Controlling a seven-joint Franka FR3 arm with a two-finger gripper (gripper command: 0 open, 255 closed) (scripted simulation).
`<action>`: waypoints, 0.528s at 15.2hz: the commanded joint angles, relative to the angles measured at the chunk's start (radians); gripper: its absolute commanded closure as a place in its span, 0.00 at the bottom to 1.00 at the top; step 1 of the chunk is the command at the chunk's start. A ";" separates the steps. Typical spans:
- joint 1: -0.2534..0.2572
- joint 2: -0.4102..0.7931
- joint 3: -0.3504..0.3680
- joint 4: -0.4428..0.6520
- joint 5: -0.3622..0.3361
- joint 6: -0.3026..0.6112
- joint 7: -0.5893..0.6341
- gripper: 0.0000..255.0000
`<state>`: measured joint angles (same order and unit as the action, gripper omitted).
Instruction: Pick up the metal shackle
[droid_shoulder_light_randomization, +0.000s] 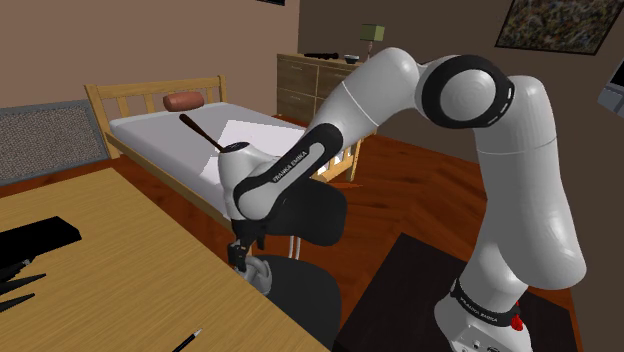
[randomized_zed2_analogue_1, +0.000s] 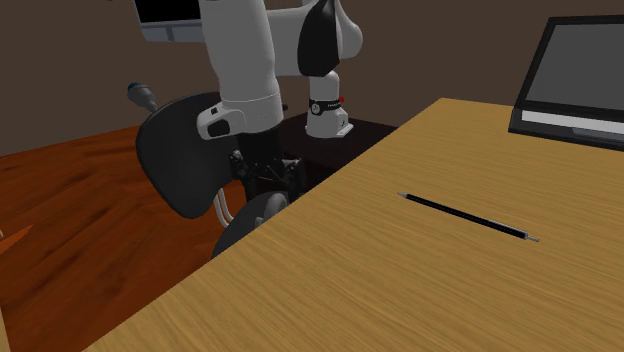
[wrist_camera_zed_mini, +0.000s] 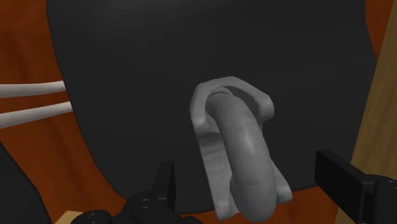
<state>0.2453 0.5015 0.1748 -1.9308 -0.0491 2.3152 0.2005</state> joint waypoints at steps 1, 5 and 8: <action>0.000 0.081 -0.002 0.000 0.000 0.077 0.002 1.00; -0.005 0.025 0.001 -0.007 0.011 0.029 -0.006 1.00; -0.008 -0.005 0.005 -0.008 0.017 0.000 -0.008 1.00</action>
<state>0.2384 0.5043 0.1786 -1.9380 -0.0346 2.3223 0.1928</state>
